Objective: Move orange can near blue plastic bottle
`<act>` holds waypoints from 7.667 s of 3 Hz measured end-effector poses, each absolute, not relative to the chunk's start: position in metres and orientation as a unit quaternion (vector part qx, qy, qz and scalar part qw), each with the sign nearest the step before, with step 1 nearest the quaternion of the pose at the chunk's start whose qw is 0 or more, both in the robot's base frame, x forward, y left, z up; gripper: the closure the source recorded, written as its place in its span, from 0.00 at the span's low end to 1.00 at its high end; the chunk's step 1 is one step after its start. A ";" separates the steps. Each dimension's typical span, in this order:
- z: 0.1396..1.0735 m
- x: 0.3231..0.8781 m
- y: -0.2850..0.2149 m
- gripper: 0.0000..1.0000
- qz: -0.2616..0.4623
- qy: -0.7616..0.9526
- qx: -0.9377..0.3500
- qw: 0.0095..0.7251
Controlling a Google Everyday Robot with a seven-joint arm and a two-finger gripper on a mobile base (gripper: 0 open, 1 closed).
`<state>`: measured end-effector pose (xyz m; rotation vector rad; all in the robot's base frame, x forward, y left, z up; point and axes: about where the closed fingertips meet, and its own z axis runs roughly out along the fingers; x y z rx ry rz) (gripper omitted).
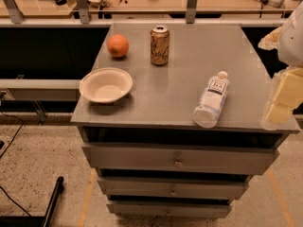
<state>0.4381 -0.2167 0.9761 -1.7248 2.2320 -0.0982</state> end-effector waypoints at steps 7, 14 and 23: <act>1.057 0.710 -0.276 0.00 -0.093 0.757 -0.462 0.452; 0.949 0.704 -0.059 0.00 0.184 0.751 -0.388 0.502; 1.010 0.715 -0.062 1.00 0.242 0.697 -0.337 0.585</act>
Offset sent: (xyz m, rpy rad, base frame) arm 0.0760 -0.0640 0.0353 0.0199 -0.1685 -0.2300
